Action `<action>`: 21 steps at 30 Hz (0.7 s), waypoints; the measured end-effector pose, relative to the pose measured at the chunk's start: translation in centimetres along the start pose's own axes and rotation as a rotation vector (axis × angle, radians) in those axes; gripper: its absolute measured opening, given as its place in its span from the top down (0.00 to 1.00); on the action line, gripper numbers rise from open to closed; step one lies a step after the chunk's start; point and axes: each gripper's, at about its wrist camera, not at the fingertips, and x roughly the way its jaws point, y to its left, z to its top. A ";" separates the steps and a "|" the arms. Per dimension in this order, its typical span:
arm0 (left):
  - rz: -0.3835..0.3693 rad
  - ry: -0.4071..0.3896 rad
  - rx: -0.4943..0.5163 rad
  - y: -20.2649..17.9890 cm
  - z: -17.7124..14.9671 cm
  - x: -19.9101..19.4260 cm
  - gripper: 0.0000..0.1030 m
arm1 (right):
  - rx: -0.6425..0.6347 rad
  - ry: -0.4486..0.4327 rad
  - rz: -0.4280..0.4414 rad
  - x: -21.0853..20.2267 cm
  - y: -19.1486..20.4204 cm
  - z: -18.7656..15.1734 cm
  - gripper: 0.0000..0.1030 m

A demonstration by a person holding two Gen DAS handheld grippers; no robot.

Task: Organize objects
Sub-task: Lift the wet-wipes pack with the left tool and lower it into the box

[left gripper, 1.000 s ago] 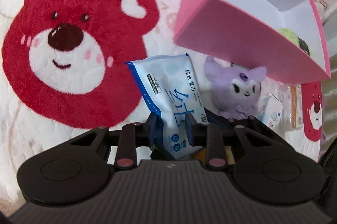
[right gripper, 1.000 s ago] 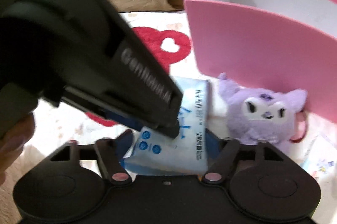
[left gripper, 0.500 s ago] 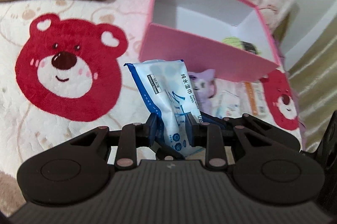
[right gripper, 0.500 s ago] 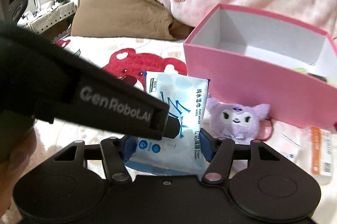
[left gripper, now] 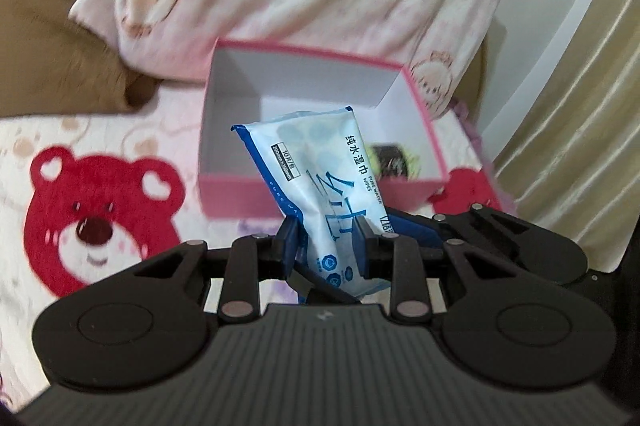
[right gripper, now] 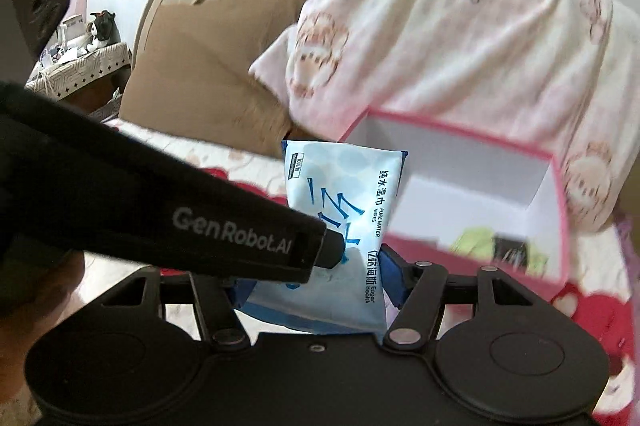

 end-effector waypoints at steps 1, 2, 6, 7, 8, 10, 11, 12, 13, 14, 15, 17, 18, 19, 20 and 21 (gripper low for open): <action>-0.001 0.001 0.002 -0.2 0.8 0.2 0.74 | -0.008 -0.002 0.002 -0.2 -0.5 0.4 0.35; -0.001 0.004 0.004 -0.3 1.7 0.5 0.74 | -0.016 -0.001 0.006 -0.1 -1.0 1.0 0.35; -0.015 0.012 0.012 -0.4 4.4 1.9 0.73 | -0.014 -0.003 0.033 0.9 -3.3 2.9 0.33; -0.018 0.018 0.011 -0.3 5.2 2.5 0.73 | -0.014 -0.002 0.043 1.3 -4.0 3.4 0.33; -0.024 0.029 0.008 -0.2 6.0 3.2 0.73 | -0.011 0.003 0.051 2.1 -4.6 4.1 0.33; -0.036 0.056 0.001 0.1 7.1 4.7 0.73 | -0.001 0.015 0.063 3.8 -5.6 4.8 0.32; -0.040 0.070 -0.002 0.2 7.7 5.6 0.73 | 0.013 0.020 0.068 4.5 -6.4 4.9 0.32; -0.037 0.083 0.001 0.2 8.2 6.5 0.73 | 0.030 0.028 0.077 5.3 -7.0 5.0 0.32; -0.032 0.093 0.005 0.2 8.6 7.3 0.73 | 0.047 0.037 0.087 5.7 -7.6 4.9 0.32; -0.030 0.098 0.011 0.2 8.9 8.0 0.73 | 0.062 0.044 0.089 6.6 -8.2 5.2 0.32; -0.029 0.101 0.015 0.3 9.2 8.7 0.73 | 0.072 0.051 0.089 7.4 -8.6 5.4 0.32; -0.023 0.114 0.000 0.6 9.8 10.4 0.73 | 0.091 0.071 0.095 8.9 -9.5 5.6 0.32; -0.018 0.117 -0.004 0.8 10.1 11.2 0.73 | 0.097 0.079 0.099 9.6 -9.9 5.7 0.32; -0.018 0.117 -0.017 1.1 10.4 12.0 0.73 | 0.103 0.087 0.100 10.4 -10.3 5.8 0.32; -0.018 0.114 -0.021 1.4 10.6 12.7 0.73 | 0.108 0.097 0.102 11.3 -10.7 5.9 0.32; -0.014 0.110 -0.023 1.7 10.7 13.4 0.73 | 0.110 0.109 0.108 12.2 -11.1 6.1 0.33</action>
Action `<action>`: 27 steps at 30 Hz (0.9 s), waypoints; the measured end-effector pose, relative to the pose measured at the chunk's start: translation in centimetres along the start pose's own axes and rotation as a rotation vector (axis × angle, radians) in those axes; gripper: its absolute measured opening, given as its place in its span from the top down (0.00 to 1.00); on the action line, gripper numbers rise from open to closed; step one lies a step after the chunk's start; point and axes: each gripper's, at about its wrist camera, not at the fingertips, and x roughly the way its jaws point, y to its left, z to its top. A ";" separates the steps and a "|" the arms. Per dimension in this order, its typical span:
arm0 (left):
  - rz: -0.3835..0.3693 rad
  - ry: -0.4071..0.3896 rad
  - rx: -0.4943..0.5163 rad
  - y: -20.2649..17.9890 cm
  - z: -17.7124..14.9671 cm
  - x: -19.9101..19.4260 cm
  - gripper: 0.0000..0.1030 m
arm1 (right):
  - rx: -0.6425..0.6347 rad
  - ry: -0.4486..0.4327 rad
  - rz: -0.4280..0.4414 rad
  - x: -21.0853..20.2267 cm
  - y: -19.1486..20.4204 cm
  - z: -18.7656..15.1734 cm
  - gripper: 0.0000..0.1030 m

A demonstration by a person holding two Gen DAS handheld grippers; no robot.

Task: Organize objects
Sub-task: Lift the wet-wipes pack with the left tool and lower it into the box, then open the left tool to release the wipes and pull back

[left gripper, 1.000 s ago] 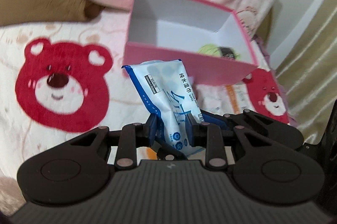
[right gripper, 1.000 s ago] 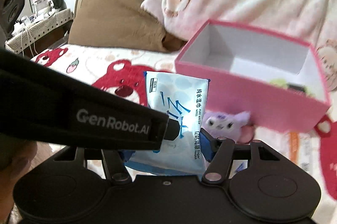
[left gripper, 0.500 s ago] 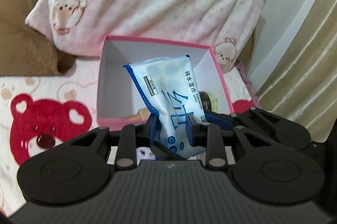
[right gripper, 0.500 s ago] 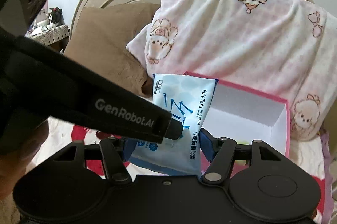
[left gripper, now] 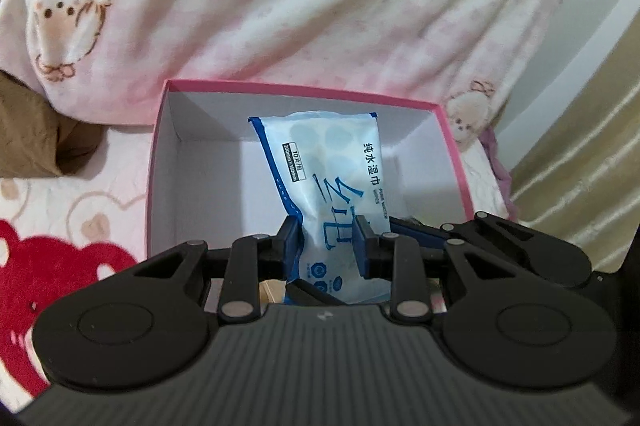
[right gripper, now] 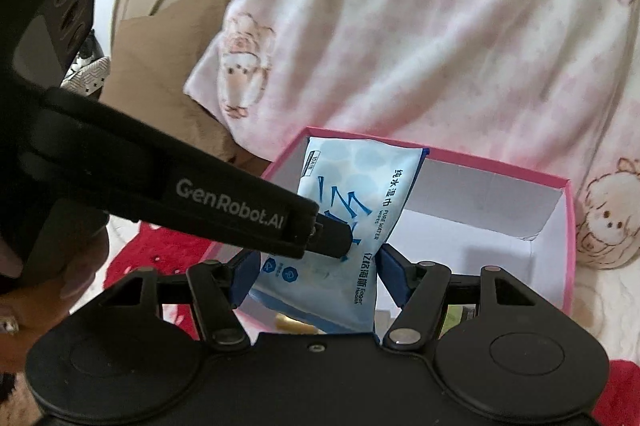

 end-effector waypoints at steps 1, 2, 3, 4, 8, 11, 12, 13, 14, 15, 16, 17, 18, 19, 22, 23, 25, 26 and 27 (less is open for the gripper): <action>0.000 -0.003 -0.006 0.3 0.0 0.5 0.74 | 0.006 0.010 0.005 0.4 -0.2 0.1 0.33; 0.002 -0.006 -0.005 0.6 0.0 1.2 0.74 | 0.016 0.027 0.012 1.2 -0.6 0.3 0.33; 0.003 -0.005 -0.006 1.0 0.1 1.9 0.74 | 0.018 0.039 0.015 2.0 -1.0 0.5 0.33; 0.003 -0.005 -0.009 1.3 0.2 2.5 0.74 | 0.019 0.049 0.017 2.8 -1.2 0.6 0.33; -0.003 -0.010 -0.009 2.8 0.3 4.8 0.74 | 0.027 0.091 0.030 5.9 -2.3 1.0 0.33; -0.009 0.003 -0.035 4.1 0.4 6.3 0.74 | 0.014 0.128 0.029 7.7 -2.4 1.0 0.33; -0.010 0.004 -0.042 4.4 0.4 6.7 0.74 | 0.002 0.137 0.023 8.3 -2.4 1.0 0.33; -0.010 0.005 -0.049 4.7 0.4 7.2 0.74 | -0.008 0.144 0.018 8.7 -2.3 1.0 0.33; -0.007 0.009 -0.053 4.8 0.4 7.5 0.74 | -0.016 0.157 0.013 9.3 -2.3 1.0 0.33; -0.001 0.012 -0.050 4.9 0.5 7.8 0.74 | -0.016 0.166 0.010 9.7 -2.4 1.0 0.33; 0.006 0.016 -0.043 4.8 0.5 8.2 0.74 | -0.010 0.175 0.005 10.0 -2.5 1.0 0.33; 0.011 0.028 -0.028 4.6 0.6 8.5 0.74 | 0.001 0.187 -0.007 10.4 -2.6 1.0 0.33; 0.015 0.037 -0.018 4.4 0.6 8.8 0.76 | 0.003 0.198 -0.015 10.8 -2.8 1.0 0.33; 0.017 0.046 -0.020 4.3 0.7 9.1 0.76 | -0.001 0.208 -0.024 11.1 -2.8 0.9 0.33; 0.021 0.056 -0.022 4.3 0.7 9.8 0.75 | 0.005 0.226 -0.034 11.7 -3.0 0.6 0.33; 0.025 0.059 -0.028 4.4 0.7 9.9 0.75 | 0.018 0.236 -0.028 11.8 -3.1 0.6 0.33; 0.040 0.052 -0.032 4.5 0.6 10.2 0.75 | 0.031 0.247 -0.028 12.0 -3.2 0.6 0.33; 0.057 0.047 -0.027 4.5 0.6 10.3 0.75 | 0.030 0.253 -0.030 12.1 -3.1 0.6 0.33; 0.070 0.044 -0.022 4.4 0.6 10.3 0.75 | 0.027 0.258 -0.036 12.1 -3.0 0.6 0.33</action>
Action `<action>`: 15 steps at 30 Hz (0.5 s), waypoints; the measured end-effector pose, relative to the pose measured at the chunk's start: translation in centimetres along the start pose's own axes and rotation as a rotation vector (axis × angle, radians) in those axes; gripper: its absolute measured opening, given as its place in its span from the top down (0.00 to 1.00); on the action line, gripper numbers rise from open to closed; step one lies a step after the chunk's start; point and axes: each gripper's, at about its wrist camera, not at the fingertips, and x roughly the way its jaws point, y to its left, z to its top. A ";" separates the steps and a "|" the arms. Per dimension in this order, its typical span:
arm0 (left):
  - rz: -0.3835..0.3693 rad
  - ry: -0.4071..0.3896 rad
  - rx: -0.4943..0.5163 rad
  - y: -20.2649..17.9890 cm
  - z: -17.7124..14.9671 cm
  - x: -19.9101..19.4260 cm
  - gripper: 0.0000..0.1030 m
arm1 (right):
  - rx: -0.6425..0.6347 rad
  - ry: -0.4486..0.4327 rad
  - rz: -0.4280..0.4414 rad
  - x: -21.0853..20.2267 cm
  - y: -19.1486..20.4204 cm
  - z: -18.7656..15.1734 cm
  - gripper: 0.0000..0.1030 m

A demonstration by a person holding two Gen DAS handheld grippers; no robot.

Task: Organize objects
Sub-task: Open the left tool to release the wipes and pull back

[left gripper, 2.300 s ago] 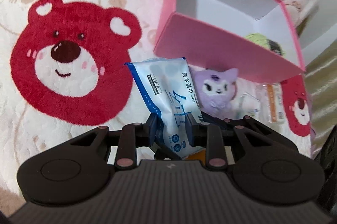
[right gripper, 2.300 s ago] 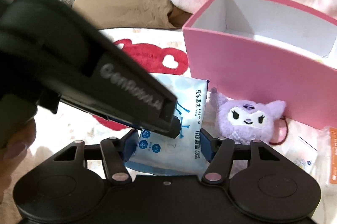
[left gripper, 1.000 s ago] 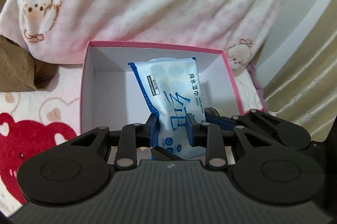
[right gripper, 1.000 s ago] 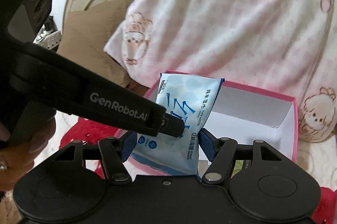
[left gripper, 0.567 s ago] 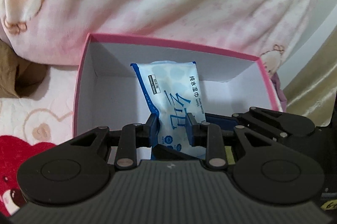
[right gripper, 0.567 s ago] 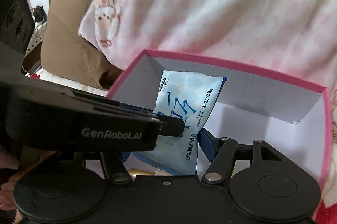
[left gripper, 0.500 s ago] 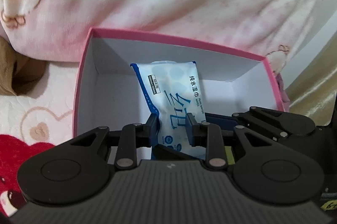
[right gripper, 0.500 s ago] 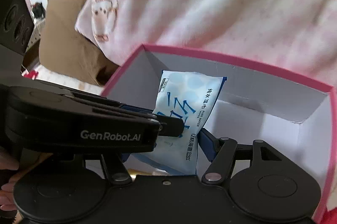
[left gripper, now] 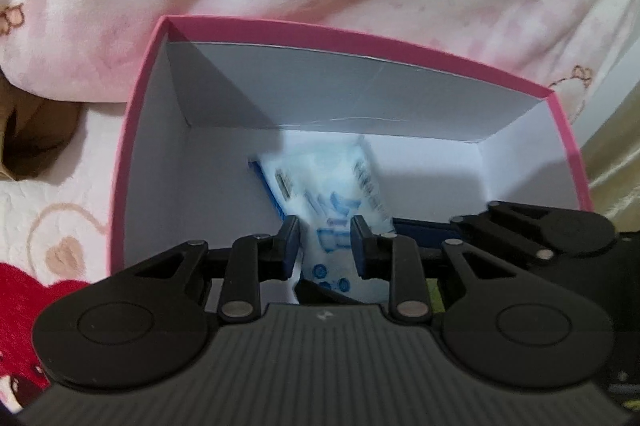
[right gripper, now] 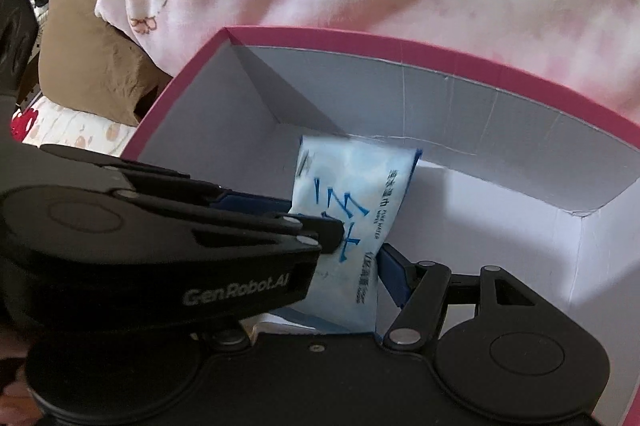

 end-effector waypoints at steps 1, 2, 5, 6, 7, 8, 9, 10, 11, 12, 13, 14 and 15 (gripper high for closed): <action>0.014 -0.007 0.006 -0.1 0.0 -0.1 0.75 | -0.003 -0.002 -0.008 -0.1 0.1 -0.1 0.33; 0.018 -0.012 0.015 -0.2 0.0 -0.4 0.72 | -0.005 -0.007 -0.015 -0.4 0.2 -0.2 0.32; 0.027 -0.018 0.024 -0.4 -0.1 -1.5 0.58 | 0.001 -0.033 -0.006 -2.0 0.1 -1.0 0.32; 0.030 -0.014 0.026 -0.5 -0.1 -2.0 0.54 | 0.004 -0.042 0.000 -2.7 0.1 -1.3 0.32; 0.035 -0.008 0.031 -0.6 -0.1 -2.6 0.54 | 0.004 -0.052 0.005 -3.5 0.2 -1.7 0.32; 0.037 -0.007 0.037 -0.8 -0.1 -3.4 0.52 | 0.003 -0.068 0.010 -4.5 0.2 -2.1 0.32; 0.037 -0.007 0.042 -0.7 0.0 -3.9 0.49 | 0.003 -0.084 0.013 -5.5 0.3 -2.6 0.32; 0.041 -0.007 0.048 -1.0 0.0 -4.8 0.47 | 0.002 -0.096 0.016 -6.4 0.4 -2.9 0.32; 0.043 -0.006 0.051 -1.3 0.3 -5.3 0.45 | 0.001 -0.110 0.019 -7.5 0.5 -3.2 0.32; 0.042 -0.011 0.054 -1.5 0.3 -6.4 0.43 | 0.002 -0.122 0.020 -8.7 0.6 -3.6 0.31; 0.040 -0.017 0.057 -1.3 0.4 -7.7 0.42 | 0.001 -0.138 0.023 -9.9 0.8 -4.0 0.31; 0.041 -0.022 0.062 -1.6 0.3 -8.7 0.40 | 0.000 -0.154 0.026 -11.1 1.0 -4.4 0.31; 0.043 -0.027 0.071 -1.8 0.2 -10.0 0.39 | -0.001 -0.166 0.027 -12.2 1.1 -4.7 0.31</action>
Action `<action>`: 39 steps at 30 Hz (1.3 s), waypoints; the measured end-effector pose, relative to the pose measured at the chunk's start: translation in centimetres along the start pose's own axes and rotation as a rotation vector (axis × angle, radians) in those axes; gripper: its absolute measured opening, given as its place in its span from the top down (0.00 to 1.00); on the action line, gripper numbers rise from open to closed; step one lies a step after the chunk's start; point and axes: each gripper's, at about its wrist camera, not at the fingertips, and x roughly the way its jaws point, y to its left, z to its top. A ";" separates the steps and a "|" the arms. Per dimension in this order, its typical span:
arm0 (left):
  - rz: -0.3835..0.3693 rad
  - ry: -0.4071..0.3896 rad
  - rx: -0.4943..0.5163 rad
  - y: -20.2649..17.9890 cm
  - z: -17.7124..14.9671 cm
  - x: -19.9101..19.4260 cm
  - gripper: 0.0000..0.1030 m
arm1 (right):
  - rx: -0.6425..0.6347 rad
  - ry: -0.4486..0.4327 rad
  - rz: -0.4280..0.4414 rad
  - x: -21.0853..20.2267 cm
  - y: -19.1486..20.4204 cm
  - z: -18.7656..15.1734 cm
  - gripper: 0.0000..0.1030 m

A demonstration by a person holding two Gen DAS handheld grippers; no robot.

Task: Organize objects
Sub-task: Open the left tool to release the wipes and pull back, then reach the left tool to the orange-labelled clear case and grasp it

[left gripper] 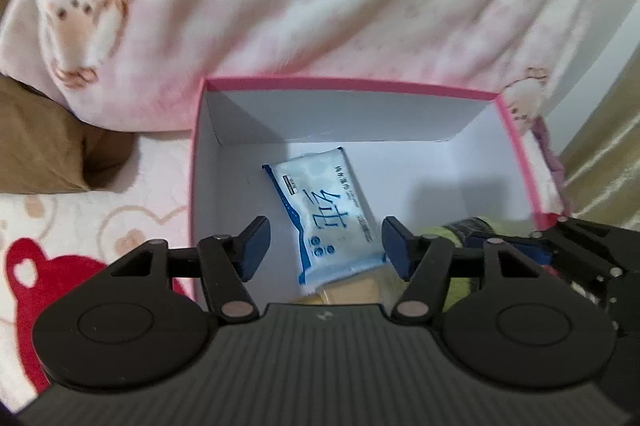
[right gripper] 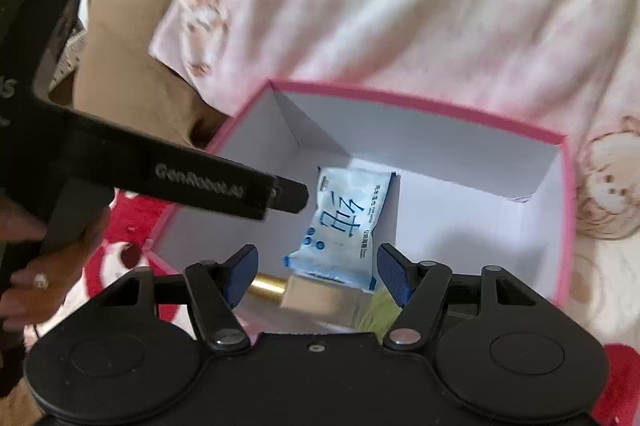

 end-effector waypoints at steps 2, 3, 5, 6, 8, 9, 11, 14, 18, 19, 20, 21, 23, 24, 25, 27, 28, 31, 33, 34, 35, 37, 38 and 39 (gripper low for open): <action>0.010 -0.007 0.027 -1.0 -0.3 -2.2 0.37 | -0.004 -0.022 0.008 -2.4 0.4 -0.3 0.31; 0.014 -0.008 0.040 -1.4 -0.5 -3.1 0.36 | -0.008 -0.028 0.009 -3.7 0.7 -0.5 0.31; 0.010 -0.009 0.056 -2.3 -1.1 -5.1 0.34 | -0.015 -0.038 0.006 -5.8 1.0 -0.8 0.31; 0.005 -0.007 0.057 -2.6 -1.3 -5.9 0.33 | -0.019 -0.040 0.002 -6.7 1.2 -0.9 0.31; 0.002 0.001 0.069 -3.3 -2.0 -7.8 0.33 | -0.029 -0.041 -0.010 -8.7 1.5 -1.3 0.31; 0.002 0.004 0.080 -3.7 -2.4 -8.6 0.33 | -0.034 -0.043 -0.011 -9.6 1.6 -1.5 0.31; -0.003 0.006 0.097 -4.4 -3.2 -10.5 0.33 | -0.047 -0.048 -0.016 -11.3 1.8 -2.2 0.31; -0.030 0.007 0.113 -5.6 -4.2 -12.5 0.30 | -0.073 -0.056 -0.028 -13.1 2.1 -3.6 0.30; -0.028 0.005 0.149 -7.5 -5.6 -14.6 0.29 | -0.094 -0.058 -0.034 -14.8 2.1 -5.7 0.30; -0.025 0.004 0.159 -7.9 -5.9 -15.0 0.29 | -0.099 -0.057 -0.033 -15.2 2.0 -6.3 0.30; -0.024 0.004 0.168 -8.4 -6.3 -15.3 0.28 | -0.105 -0.055 -0.034 -15.5 2.0 -6.9 0.30; -0.025 0.004 0.175 -8.8 -6.7 -15.5 0.27 | -0.111 -0.052 -0.034 -15.8 1.9 -7.3 0.30; -0.019 0.002 0.178 -9.6 -7.6 -15.8 0.26 | -0.127 -0.048 -0.035 -16.3 1.7 -8.4 0.29; -0.010 -0.002 0.172 -9.9 -8.1 -15.8 0.25 | -0.132 -0.048 -0.037 -16.5 1.6 -8.9 0.29; -0.005 -0.010 0.170 -10.2 -8.6 -15.8 0.25 | -0.135 -0.046 -0.036 -16.6 1.5 -9.5 0.29; -0.011 -0.009 0.168 -10.8 -9.7 -15.6 0.23 | -0.133 -0.037 -0.031 -16.5 1.1 -10.3 0.29; -0.022 0.002 0.158 -11.0 -10.2 -15.2 0.23 | -0.132 -0.030 -0.029 -16.3 0.8 -10.8 0.29; -0.057 0.020 0.119 -11.2 -11.3 -13.7 0.23 | -0.136 -0.011 -0.026 -15.4 0.1 -12.0 0.28; -0.074 0.023 0.099 -11.3 -11.8 -12.2 0.23 | -0.138 0.002 -0.030 -14.3 -0.5 -12.7 0.28; -0.077 0.033 0.090 -11.3 -12.1 -11.3 0.23 | -0.139 0.006 -0.031 -13.9 -0.7 -13.0 0.28; -0.081 0.043 0.080 -11.4 -12.2 -10.4 0.23 | -0.140 0.012 -0.036 -13.3 -0.9 -13.3 0.28; -0.092 0.058 0.054 -11.3 -12.5 -8.4 0.23 | -0.146 0.022 -0.047 -12.0 -1.4 -13.7 0.28; -0.094 0.065 0.046 -11.2 -12.6 -7.6 0.24 | -0.152 0.027 -0.050 -11.2 -1.6 -13.9 0.28; -0.094 0.069 0.042 -11.2 -12.6 -6.8 0.24 | -0.157 0.031 -0.052 -10.6 -1.8 -14.0 0.28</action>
